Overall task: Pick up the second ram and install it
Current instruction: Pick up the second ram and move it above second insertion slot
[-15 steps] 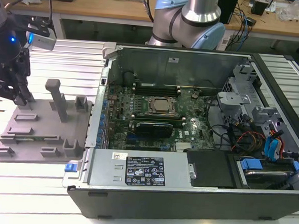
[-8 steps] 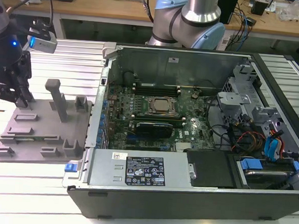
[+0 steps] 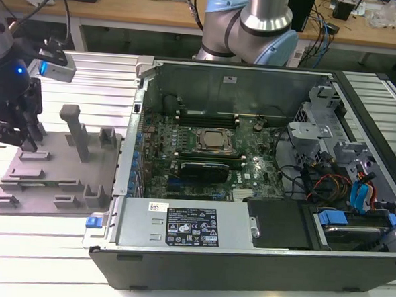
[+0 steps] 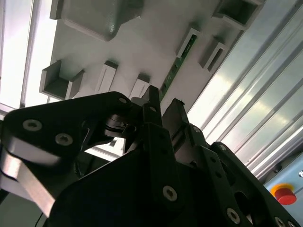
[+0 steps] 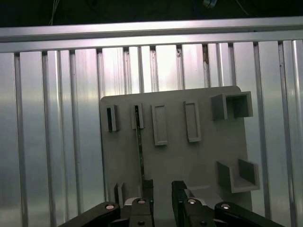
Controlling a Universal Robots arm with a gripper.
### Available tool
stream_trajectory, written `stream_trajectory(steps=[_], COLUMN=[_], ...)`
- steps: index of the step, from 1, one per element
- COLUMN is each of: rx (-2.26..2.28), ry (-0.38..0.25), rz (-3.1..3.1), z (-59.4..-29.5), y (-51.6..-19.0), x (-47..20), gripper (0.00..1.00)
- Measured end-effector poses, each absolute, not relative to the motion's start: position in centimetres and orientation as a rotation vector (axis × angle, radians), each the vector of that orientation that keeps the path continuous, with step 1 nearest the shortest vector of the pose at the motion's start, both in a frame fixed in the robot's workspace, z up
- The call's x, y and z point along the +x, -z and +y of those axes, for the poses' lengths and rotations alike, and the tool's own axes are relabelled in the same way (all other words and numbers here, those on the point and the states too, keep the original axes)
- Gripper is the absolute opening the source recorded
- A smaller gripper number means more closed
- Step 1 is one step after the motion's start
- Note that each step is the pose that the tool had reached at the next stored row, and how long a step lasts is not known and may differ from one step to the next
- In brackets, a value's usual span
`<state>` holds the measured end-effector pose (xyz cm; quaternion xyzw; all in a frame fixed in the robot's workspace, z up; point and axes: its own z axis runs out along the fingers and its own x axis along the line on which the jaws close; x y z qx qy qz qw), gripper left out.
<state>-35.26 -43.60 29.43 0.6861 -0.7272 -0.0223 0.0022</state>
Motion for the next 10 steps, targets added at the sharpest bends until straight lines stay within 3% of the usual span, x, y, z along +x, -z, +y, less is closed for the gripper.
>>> stream_trajectory(steps=[10], rx=[2.154], ry=[0.07], rz=[-2.28], z=[-43.9], y=[-28.1], x=[-35.3], gripper=[0.28])
